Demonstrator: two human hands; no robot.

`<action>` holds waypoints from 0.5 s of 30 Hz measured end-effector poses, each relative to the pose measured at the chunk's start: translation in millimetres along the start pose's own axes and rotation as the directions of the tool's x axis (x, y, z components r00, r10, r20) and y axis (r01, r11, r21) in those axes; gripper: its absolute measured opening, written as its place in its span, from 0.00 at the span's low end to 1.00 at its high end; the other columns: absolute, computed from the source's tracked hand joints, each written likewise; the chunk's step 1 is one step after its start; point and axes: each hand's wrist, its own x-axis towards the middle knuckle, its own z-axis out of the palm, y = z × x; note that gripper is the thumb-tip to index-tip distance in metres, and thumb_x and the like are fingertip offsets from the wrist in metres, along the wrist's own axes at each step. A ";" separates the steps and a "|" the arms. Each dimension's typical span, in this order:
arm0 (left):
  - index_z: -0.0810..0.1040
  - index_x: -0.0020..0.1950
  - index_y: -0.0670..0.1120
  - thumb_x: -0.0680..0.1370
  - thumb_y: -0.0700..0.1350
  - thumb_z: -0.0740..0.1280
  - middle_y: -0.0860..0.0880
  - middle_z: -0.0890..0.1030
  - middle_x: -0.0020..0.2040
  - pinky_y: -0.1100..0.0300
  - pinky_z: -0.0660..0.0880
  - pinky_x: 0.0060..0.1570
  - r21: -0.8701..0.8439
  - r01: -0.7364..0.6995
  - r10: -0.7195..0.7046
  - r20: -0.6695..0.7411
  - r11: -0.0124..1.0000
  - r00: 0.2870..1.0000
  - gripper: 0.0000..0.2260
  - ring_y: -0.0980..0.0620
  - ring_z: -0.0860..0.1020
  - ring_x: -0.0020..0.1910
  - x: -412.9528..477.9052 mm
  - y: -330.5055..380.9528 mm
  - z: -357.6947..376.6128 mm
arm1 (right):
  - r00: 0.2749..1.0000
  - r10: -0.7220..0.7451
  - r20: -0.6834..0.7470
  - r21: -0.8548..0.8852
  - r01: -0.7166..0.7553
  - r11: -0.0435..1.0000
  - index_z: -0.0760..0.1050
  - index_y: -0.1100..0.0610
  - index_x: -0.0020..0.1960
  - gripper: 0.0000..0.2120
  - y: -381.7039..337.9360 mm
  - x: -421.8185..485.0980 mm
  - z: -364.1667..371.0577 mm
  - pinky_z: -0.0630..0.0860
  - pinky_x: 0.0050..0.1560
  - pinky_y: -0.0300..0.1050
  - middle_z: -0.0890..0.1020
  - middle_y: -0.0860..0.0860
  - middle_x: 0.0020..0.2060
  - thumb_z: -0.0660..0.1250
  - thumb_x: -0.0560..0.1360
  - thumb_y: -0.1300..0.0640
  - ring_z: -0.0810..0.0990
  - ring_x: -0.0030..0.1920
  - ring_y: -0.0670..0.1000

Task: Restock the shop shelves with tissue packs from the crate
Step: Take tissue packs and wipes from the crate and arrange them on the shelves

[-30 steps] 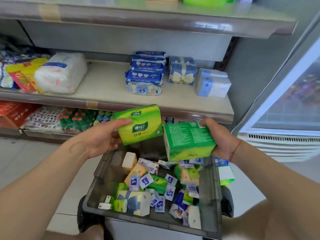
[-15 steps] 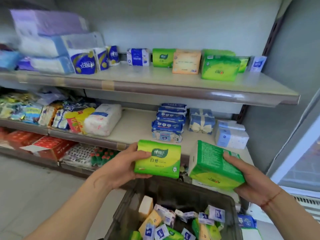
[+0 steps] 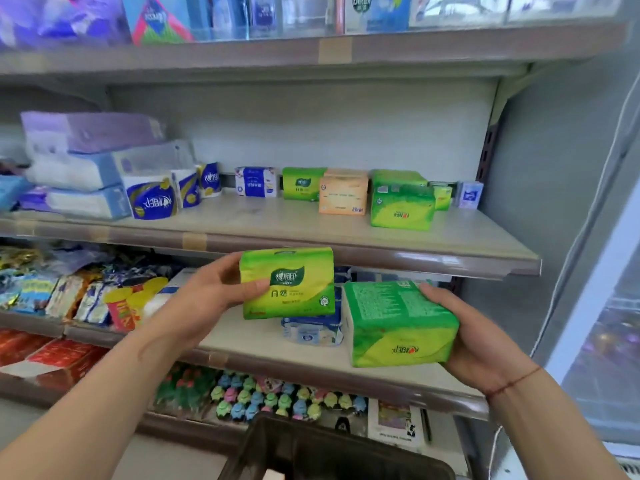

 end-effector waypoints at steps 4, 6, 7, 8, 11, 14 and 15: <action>0.79 0.67 0.46 0.74 0.39 0.72 0.46 0.85 0.59 0.55 0.82 0.55 0.040 -0.092 0.092 0.001 0.995 0.996 0.21 0.47 0.84 0.57 37.2 43.6 2.9 | 0.997 -0.071 -0.013 0.029 0.071 0.997 0.80 0.59 0.66 0.20 -25.7 6.2 20.7 0.84 0.53 0.57 0.85 0.60 0.59 0.69 0.77 0.51 0.83 0.61 0.61; 0.79 0.66 0.45 0.77 0.37 0.71 0.47 0.85 0.58 0.56 0.83 0.53 0.061 -0.128 0.128 -0.005 0.990 0.992 0.18 0.48 0.85 0.55 58.6 56.6 4.2 | 0.996 -0.088 -0.015 0.063 0.089 0.994 0.80 0.59 0.66 0.20 -29.2 6.9 23.3 0.84 0.53 0.58 0.85 0.60 0.59 0.69 0.77 0.51 0.84 0.60 0.61; 0.79 0.66 0.44 0.77 0.36 0.71 0.47 0.85 0.58 0.57 0.83 0.52 0.072 -0.140 0.142 -0.019 0.988 0.990 0.17 0.48 0.85 0.55 70.8 60.8 4.5 | 0.996 -0.093 -0.013 0.067 0.094 0.993 0.81 0.59 0.65 0.20 -29.3 5.1 23.8 0.84 0.53 0.58 0.85 0.60 0.59 0.69 0.77 0.51 0.84 0.60 0.60; 0.79 0.66 0.43 0.77 0.36 0.72 0.47 0.85 0.58 0.58 0.82 0.52 0.083 -0.146 0.150 -0.038 0.986 0.988 0.17 0.48 0.85 0.55 84.8 64.0 3.8 | 0.996 -0.094 -0.013 0.066 0.094 0.993 0.82 0.59 0.64 0.19 -28.8 3.6 23.4 0.84 0.54 0.58 0.85 0.60 0.58 0.69 0.77 0.51 0.85 0.59 0.60; 0.78 0.67 0.41 0.77 0.34 0.72 0.46 0.85 0.58 0.55 0.81 0.55 0.129 -0.151 0.165 -0.108 0.980 0.980 0.18 0.46 0.84 0.57 140.0 71.3 -7.0 | 0.997 -0.078 -0.008 0.066 0.078 0.995 0.85 0.60 0.58 0.17 -28.9 3.8 25.5 0.83 0.53 0.60 0.86 0.61 0.56 0.70 0.75 0.52 0.86 0.54 0.60; 0.77 0.68 0.40 0.76 0.34 0.74 0.46 0.85 0.58 0.49 0.80 0.61 0.187 -0.118 0.153 -0.184 0.975 0.971 0.21 0.45 0.84 0.57 197.9 72.9 -25.7 | 0.997 -0.058 -0.041 0.072 0.061 0.996 0.85 0.61 0.57 0.16 -32.4 10.7 35.4 0.83 0.51 0.60 0.86 0.62 0.56 0.70 0.75 0.52 0.87 0.52 0.61; 0.77 0.68 0.41 0.76 0.35 0.75 0.46 0.85 0.57 0.47 0.80 0.62 0.208 -0.096 0.139 -0.204 0.973 0.969 0.21 0.45 0.84 0.56 215.5 70.6 -31.9 | 0.998 -0.050 -0.040 0.072 0.052 0.996 0.85 0.61 0.58 0.17 -32.5 12.5 38.1 0.83 0.51 0.60 0.86 0.62 0.56 0.69 0.75 0.52 0.87 0.53 0.61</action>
